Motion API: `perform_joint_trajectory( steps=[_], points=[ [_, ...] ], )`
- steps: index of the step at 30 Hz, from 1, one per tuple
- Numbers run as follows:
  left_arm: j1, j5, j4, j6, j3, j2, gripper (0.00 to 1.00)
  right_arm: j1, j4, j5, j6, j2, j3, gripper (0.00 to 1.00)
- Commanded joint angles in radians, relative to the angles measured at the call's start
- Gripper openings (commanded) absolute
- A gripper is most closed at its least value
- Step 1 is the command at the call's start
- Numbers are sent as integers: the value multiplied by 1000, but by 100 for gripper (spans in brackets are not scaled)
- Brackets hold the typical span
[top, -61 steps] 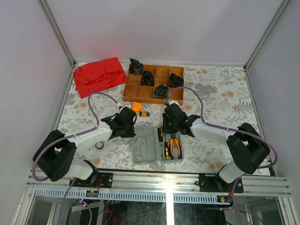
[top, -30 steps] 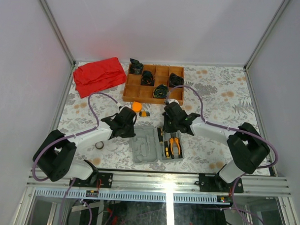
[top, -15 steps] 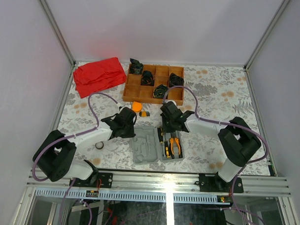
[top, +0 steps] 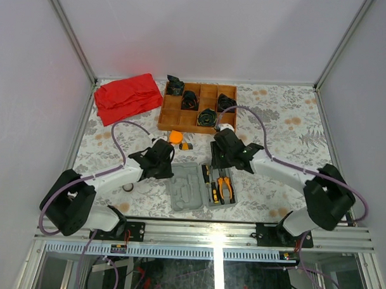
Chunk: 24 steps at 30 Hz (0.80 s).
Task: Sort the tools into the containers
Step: Adjust the screwdriver in the storage box.
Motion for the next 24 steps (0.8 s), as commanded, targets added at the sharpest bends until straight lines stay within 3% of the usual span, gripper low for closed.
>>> perform_joint_trajectory(
  steps=[1, 5, 7, 11, 16, 20, 24],
  points=[
    [5, 9, 28, -42, -25, -44, 0, -1, 33, 25, -42, -152, -44, 45],
    [4, 17, 45, -74, -59, -60, 0, -2, 124, 84, -35, -294, -144, 55],
    [6, 27, 64, -90, -74, -66, 0, -1, 154, 133, -12, -353, -185, 77],
    [8, 36, 82, -114, -92, -73, 0, -4, 192, 185, -5, -433, -259, 100],
    [11, 35, 84, -111, -94, -74, 0, -6, 209, 191, -23, -458, -303, 99],
    [12, 36, 84, -104, -93, -71, 0, -6, 173, 67, -49, -413, -289, 100],
    [13, 34, 87, -103, -99, -69, 0, -6, 152, -106, -67, -362, -278, 85]
  ],
)
